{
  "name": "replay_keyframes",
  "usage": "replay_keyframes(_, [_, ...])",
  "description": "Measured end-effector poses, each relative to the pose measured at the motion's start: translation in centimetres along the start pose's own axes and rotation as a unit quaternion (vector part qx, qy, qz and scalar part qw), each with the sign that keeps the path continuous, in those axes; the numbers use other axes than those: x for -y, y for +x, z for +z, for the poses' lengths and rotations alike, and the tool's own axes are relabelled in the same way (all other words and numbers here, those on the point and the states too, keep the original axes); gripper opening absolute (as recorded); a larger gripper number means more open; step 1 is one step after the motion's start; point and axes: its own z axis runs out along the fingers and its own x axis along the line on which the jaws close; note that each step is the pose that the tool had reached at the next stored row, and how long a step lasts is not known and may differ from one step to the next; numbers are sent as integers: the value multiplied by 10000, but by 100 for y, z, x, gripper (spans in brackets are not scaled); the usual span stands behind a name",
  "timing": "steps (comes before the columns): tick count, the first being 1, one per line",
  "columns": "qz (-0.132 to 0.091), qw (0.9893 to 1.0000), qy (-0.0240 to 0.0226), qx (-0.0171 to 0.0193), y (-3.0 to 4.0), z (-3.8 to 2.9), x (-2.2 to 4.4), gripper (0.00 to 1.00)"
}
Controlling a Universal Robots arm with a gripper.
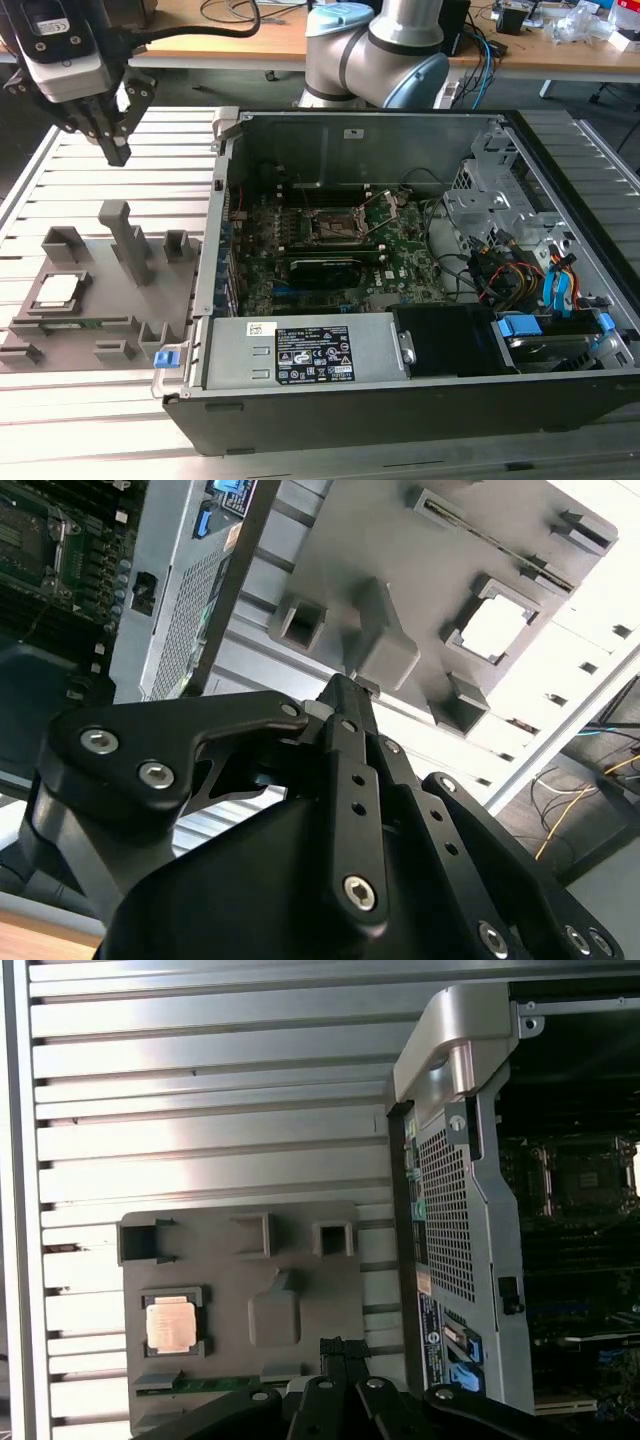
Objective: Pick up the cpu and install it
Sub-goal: 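Reach for the cpu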
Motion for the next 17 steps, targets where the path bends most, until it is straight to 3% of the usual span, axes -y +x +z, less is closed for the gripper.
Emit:
replay_keyframes(4, [0,10000,0,0,69,4,5,11])
replay_keyframes(7, [0,10000,1,-1,124,48,12,11])
replay_keyframes(9, [1,10000,0,0,265,63,23,11])
replay_keyframes(11, [0,10000,0,0,329,68,28,11])
replay_keyframes(15, [0,10000,0,0,600,89,59,11])
replay_keyframes(16, [0,10000,1,-1,699,88,88,11])
replay_keyframes(17, [0,10000,0,-1,729,89,97,11])
